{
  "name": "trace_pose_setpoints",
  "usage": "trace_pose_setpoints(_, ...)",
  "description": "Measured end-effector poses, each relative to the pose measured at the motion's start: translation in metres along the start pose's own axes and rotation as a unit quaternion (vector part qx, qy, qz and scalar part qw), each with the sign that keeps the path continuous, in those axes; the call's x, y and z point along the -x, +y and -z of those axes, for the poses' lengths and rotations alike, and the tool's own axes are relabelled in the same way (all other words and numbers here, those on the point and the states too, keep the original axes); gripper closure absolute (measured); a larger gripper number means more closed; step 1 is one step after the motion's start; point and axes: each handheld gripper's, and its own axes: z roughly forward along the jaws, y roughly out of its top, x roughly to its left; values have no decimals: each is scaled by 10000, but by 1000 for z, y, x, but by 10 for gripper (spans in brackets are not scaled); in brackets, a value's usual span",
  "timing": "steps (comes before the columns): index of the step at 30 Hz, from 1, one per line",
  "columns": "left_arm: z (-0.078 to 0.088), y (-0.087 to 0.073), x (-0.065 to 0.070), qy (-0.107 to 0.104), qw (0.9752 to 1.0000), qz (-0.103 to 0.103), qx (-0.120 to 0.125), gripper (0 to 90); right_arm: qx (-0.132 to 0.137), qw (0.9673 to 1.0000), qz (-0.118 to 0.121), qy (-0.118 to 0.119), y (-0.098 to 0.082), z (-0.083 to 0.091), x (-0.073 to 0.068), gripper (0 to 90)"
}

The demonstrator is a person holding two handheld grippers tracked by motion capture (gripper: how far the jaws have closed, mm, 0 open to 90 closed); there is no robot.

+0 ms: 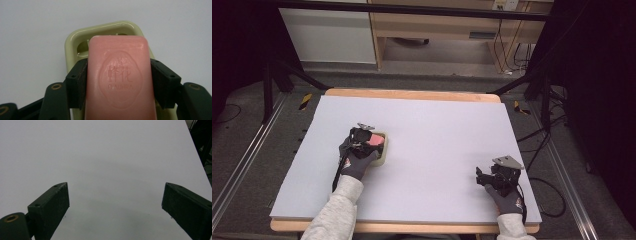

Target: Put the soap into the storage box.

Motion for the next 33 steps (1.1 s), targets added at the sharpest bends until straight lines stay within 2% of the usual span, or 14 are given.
trace_pose_setpoints(6,7,1,-3,-140,9997,10,191,338,4,10000,4,-5,0,0,0,78)
trace_pose_setpoints(10,17,2,-3,-226,9992,-120,310,305,12,10000,5,-11,0,0,0,78)
trace_pose_setpoints(17,37,-5,-1,-440,9964,-410,596,251,42,9999,-89,-37,0,1,2,74)
trace_pose_setpoints(24,56,-19,-8,-690,9936,-493,748,237,47,9999,-102,-81,0,1,4,68)
trace_pose_setpoints(27,63,-27,-14,-691,9932,-474,814,225,11,9998,-161,-101,0,1,4,68)
trace_pose_setpoints(29,68,-33,-19,-702,9930,-466,830,217,13,9998,-109,-138,-1,1,6,67)
trace_pose_setpoints(33,74,-47,-30,-592,9938,-468,811,210,-5,9998,-143,-146,-2,1,8,65)
